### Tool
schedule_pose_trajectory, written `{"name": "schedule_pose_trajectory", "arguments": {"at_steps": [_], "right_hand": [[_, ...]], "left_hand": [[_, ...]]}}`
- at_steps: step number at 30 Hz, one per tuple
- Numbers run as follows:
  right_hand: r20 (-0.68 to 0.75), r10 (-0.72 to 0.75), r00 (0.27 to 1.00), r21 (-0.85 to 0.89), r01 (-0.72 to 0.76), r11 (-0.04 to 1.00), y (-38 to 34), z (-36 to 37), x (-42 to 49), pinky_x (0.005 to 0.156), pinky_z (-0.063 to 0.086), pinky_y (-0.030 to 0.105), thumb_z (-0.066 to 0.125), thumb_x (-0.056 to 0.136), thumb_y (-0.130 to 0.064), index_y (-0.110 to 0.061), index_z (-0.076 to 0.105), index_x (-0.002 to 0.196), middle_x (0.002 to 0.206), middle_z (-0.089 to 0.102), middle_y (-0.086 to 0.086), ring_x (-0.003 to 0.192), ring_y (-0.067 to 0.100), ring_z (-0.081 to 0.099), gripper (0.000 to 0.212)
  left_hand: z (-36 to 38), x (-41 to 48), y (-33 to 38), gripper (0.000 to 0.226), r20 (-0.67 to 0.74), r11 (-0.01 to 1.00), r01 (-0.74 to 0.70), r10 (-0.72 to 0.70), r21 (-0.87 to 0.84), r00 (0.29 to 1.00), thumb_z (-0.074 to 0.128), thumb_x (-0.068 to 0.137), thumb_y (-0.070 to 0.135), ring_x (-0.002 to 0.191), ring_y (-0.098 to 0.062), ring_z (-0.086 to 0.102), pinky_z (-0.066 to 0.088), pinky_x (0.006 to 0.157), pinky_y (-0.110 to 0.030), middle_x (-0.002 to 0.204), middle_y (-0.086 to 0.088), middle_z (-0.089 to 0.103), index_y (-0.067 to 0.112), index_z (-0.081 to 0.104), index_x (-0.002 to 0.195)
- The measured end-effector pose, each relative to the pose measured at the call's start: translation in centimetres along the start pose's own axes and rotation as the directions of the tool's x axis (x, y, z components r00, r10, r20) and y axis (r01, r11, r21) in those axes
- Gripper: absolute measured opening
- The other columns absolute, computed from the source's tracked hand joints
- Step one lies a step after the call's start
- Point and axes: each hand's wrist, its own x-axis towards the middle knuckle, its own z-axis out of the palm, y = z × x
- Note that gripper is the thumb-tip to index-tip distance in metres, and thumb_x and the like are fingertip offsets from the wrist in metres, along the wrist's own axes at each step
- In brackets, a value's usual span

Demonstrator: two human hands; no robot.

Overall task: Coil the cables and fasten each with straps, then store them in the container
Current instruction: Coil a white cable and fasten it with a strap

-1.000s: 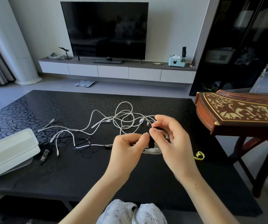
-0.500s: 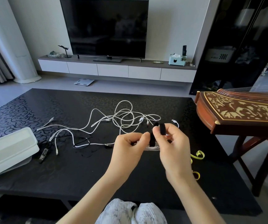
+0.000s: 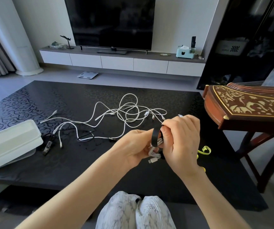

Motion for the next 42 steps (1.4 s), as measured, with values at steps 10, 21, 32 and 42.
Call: {"name": "schedule_pose_trajectory", "arguments": {"at_steps": [10, 21, 32, 42], "right_hand": [[-0.02, 0.169, 0.985, 0.188, -0.162, 0.969, -0.4, -0.3, -0.1, 0.051, 0.036, 0.019, 0.037, 0.101, -0.021, -0.012, 0.048, 0.09, 0.065, 0.051, 0.001, 0.057, 0.007, 0.044, 0.018], [0.101, 0.411, 0.906, 0.255, -0.423, 0.869, -0.6, 0.1, -0.6, 0.043, 0.035, 0.021, 0.04, 0.095, -0.019, -0.009, 0.052, 0.083, 0.059, 0.04, -0.016, 0.057, 0.017, 0.048, 0.019], [0.45, 0.607, 0.655, 0.514, -0.746, 0.423, -0.8, -1.7, 0.1, 0.064, 0.043, 0.022, 0.057, 0.09, -0.015, -0.015, 0.056, 0.073, 0.074, 0.049, -0.003, 0.068, 0.006, 0.047, 0.018], [0.501, 0.284, 0.817, 0.479, -0.536, 0.695, 1.0, -2.8, 0.0, 0.067, 0.048, 0.032, 0.054, 0.089, -0.028, -0.024, 0.062, 0.083, 0.089, 0.043, -0.001, 0.079, 0.016, 0.05, 0.011]], "left_hand": [[0.7, -0.7, 0.3, 0.024, 0.11, 0.978, 0.197, -0.189, -0.07, 0.976, 0.057, 0.087, 0.016, 0.073, -0.02, 0.05, 0.052, 0.082, -0.039, 0.066, -0.005, 0.058, 0.009, 0.059, 0.065], [1.4, -1.9, -1.6, 0.037, 0.053, 0.605, -0.393, 0.5, 0.693, 0.864, 0.044, 0.098, 0.029, 0.049, -0.007, 0.039, 0.032, 0.05, -0.02, 0.056, 0.004, 0.044, 0.018, 0.047, 0.063], [0.6, -0.5, -1.9, 0.04, -0.016, 0.849, -0.239, 0.279, 0.472, 0.96, 0.041, 0.1, 0.032, 0.058, -0.012, 0.036, 0.033, 0.065, -0.03, 0.056, 0.007, 0.042, 0.016, 0.053, 0.065], [0.2, -0.1, -0.5, 0.035, 0.153, 0.995, -0.077, 0.087, -0.07, 0.984, 0.037, 0.102, 0.024, 0.048, -0.008, 0.024, 0.032, 0.062, -0.028, 0.048, 0.008, 0.031, 0.008, 0.049, 0.073]]}}
